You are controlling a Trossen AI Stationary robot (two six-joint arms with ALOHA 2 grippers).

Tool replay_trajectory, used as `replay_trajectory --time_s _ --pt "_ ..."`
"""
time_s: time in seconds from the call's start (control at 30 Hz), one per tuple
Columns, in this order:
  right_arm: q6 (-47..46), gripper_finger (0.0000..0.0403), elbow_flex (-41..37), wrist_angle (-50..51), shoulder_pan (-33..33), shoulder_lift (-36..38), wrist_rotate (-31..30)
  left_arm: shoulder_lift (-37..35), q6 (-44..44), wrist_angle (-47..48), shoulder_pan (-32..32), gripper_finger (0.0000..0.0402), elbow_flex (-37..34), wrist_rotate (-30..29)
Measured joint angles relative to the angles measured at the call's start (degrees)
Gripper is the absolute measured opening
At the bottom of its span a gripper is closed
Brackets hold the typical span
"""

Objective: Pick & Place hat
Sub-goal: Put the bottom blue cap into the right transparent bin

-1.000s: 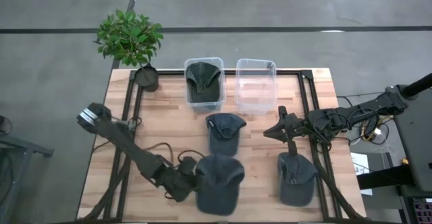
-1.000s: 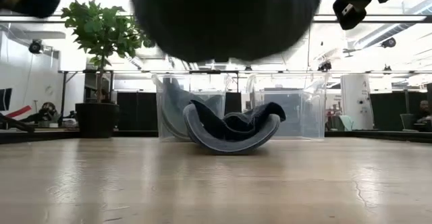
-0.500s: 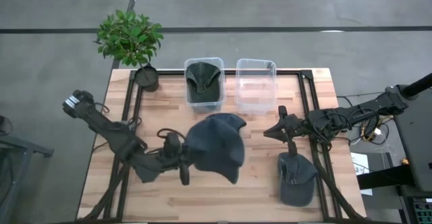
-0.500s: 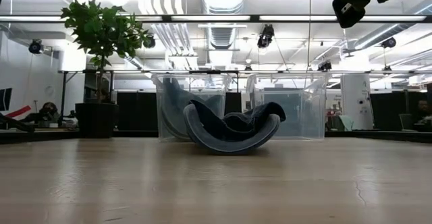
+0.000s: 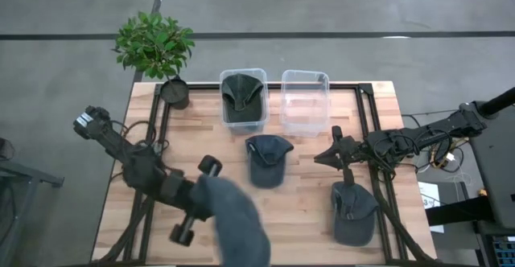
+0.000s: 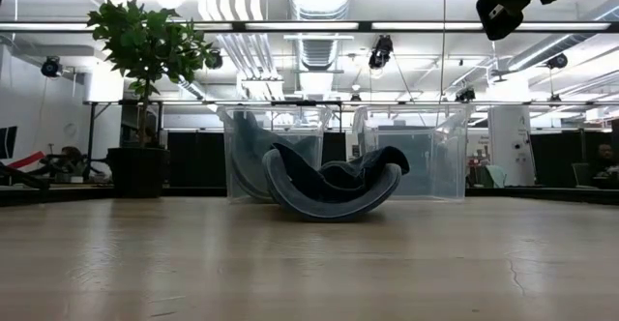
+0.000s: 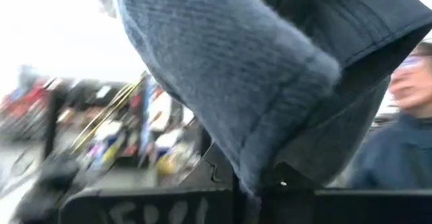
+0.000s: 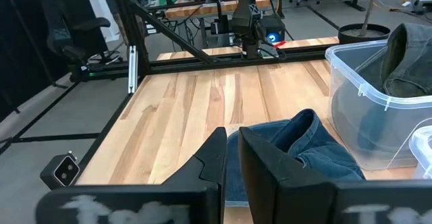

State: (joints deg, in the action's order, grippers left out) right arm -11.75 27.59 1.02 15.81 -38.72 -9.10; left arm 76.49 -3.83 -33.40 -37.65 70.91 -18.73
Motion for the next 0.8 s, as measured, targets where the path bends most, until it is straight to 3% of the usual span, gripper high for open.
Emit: replay_trajectory --time_s 0.1,0.23,0.3,0.47,0.57,0.8 --pt "0.0 0.0036 0.0 0.0 0.0 0.0 0.0 0.0 -2.1 -1.9 0.0 0.0003 0.0 2.8" --pt "0.0 0.0036 0.0 0.0 0.0 0.0 0.0 0.3 -1.9 -2.1 0.3 0.0003 0.0 2.0" --pt "-0.1 0.0036 0.0 -0.1 0.0 0.0 0.0 0.8 -0.7 -2.1 0.5 0.0003 0.0 -2.9" --pt "0.0 0.0036 0.0 -2.8 0.0 0.0 2.1 2.1 7.7 -0.3 2.5 0.0003 0.0 -28.6" --pt "1.0 0.0036 0.0 -7.3 0.0 0.0 3.6 2.5 14.6 5.5 4.1 0.0003 0.0 -39.1" --pt "2.4 0.0043 0.0 -13.7 0.0 0.0 3.6 3.8 30.5 19.6 9.1 0.0003 0.0 -41.3"
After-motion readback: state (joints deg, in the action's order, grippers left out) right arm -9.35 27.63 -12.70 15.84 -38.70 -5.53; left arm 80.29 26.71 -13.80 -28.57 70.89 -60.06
